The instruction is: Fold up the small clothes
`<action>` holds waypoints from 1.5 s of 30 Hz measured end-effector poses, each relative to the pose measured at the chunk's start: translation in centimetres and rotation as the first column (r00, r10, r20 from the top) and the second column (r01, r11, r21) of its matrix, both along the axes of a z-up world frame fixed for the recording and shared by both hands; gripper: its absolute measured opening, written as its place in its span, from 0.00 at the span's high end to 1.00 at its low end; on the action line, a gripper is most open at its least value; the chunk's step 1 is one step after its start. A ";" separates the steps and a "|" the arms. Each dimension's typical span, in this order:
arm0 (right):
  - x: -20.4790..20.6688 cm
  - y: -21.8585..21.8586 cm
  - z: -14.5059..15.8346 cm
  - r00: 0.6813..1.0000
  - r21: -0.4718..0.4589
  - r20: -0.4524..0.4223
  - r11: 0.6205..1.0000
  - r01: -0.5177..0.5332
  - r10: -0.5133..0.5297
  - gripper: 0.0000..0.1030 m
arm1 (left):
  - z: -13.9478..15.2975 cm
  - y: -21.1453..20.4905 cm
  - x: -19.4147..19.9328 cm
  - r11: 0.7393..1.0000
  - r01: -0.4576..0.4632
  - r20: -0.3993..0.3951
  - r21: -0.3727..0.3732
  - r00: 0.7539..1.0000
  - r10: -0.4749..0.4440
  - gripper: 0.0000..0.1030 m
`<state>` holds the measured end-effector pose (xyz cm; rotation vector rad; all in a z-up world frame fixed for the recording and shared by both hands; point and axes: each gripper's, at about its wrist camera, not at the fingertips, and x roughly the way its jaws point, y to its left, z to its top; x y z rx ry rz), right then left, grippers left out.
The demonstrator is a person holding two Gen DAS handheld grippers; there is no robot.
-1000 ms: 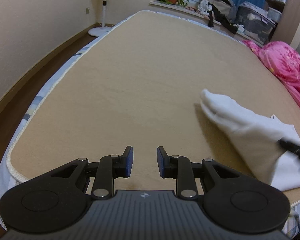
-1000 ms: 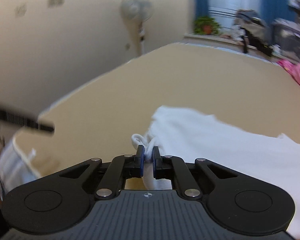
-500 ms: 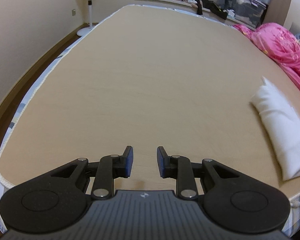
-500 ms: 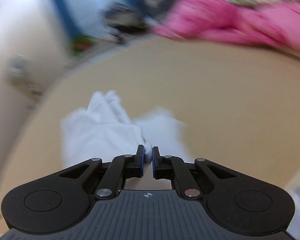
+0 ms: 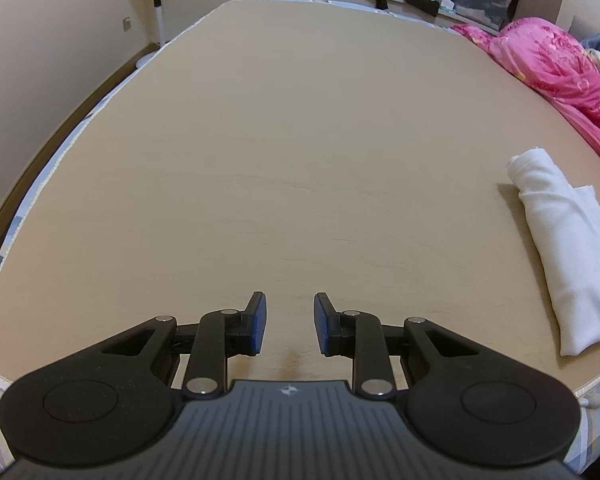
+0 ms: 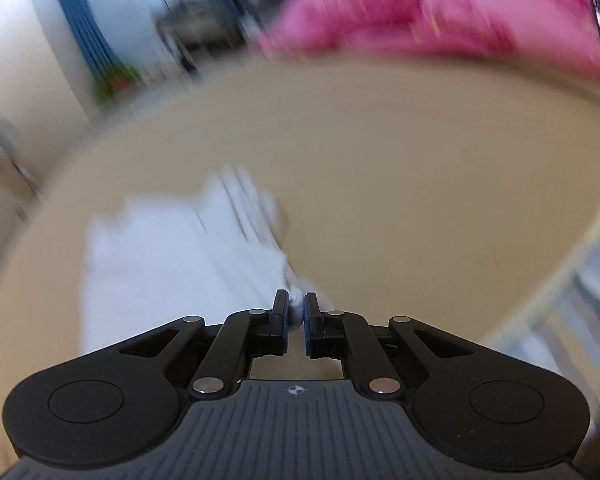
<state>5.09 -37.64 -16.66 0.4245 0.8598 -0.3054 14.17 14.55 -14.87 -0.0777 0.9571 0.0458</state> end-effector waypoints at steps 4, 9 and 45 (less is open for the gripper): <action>0.0 0.5 0.8 1.000 -0.042 0.001 0.999 -0.023 0.023 0.90 | -0.4 -0.3 0.6 1.000 0.018 -0.005 0.007 1.000 -0.018 0.72; 1.8 -1.8 4.2 0.992 -0.080 0.126 0.997 0.009 0.002 0.84 | -1.0 -1.3 1.4 0.999 0.040 -0.006 0.016 0.999 -0.040 0.72; 17.5 -3.2 -1.8 0.969 0.019 0.171 0.983 -0.185 0.179 0.95 | 0.4 -20.7 3.8 0.959 0.264 0.187 -0.101 0.952 -0.243 0.54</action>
